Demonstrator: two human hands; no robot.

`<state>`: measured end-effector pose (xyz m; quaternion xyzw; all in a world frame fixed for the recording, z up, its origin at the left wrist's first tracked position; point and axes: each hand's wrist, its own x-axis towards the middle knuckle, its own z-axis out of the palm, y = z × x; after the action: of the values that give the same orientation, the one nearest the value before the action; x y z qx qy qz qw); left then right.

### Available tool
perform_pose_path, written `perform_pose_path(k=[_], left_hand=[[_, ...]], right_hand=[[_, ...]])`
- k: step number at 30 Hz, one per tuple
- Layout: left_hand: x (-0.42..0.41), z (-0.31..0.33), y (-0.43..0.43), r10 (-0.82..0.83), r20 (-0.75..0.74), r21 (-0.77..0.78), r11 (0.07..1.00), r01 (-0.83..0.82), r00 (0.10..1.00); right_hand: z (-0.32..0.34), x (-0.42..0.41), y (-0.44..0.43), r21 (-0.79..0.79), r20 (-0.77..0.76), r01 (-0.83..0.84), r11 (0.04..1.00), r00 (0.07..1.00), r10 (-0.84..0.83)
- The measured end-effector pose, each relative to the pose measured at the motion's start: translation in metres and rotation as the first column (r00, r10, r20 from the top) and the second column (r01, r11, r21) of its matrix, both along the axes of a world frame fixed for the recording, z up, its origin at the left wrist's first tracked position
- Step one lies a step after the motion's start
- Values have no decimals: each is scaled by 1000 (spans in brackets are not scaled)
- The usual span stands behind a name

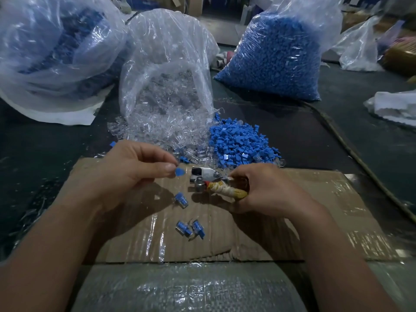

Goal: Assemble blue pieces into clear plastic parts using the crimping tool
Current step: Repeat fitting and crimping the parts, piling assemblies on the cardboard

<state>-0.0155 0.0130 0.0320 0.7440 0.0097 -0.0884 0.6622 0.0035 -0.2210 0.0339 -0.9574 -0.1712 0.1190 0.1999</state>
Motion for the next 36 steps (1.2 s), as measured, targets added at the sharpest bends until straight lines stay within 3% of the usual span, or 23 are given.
perform_pose_path(k=[5,11,13,16,18,20,31,36], left_hand=[[-1,-4,0,-330,-92,150,928,341,939],[-5,-8,-10,-500,-86,244,828,505,862],[-3,-7,-9,-421,-23,241,878,414,907],[1,-13,-9,-36,144,236,972,1,989],[4,-18,-10,215,291,292,908,-300,932],[6,-20,-9,291,381,366,824,-432,878],[17,-35,-14,138,321,726,600,-337,937],[14,-32,-13,125,318,709,626,-323,940]], right_hand=[[0,1,1,-60,24,28,998,999,-27],[-5,4,3,-127,42,29,991,999,-24],[-7,5,3,-141,43,20,990,999,-14],[-10,5,3,-143,40,9,990,999,-3],[-11,5,2,-150,40,1,989,999,5],[-11,5,2,-153,42,-3,988,999,10],[-9,4,0,-139,19,-8,990,1000,11],[-8,5,-1,-112,35,4,994,999,0]])
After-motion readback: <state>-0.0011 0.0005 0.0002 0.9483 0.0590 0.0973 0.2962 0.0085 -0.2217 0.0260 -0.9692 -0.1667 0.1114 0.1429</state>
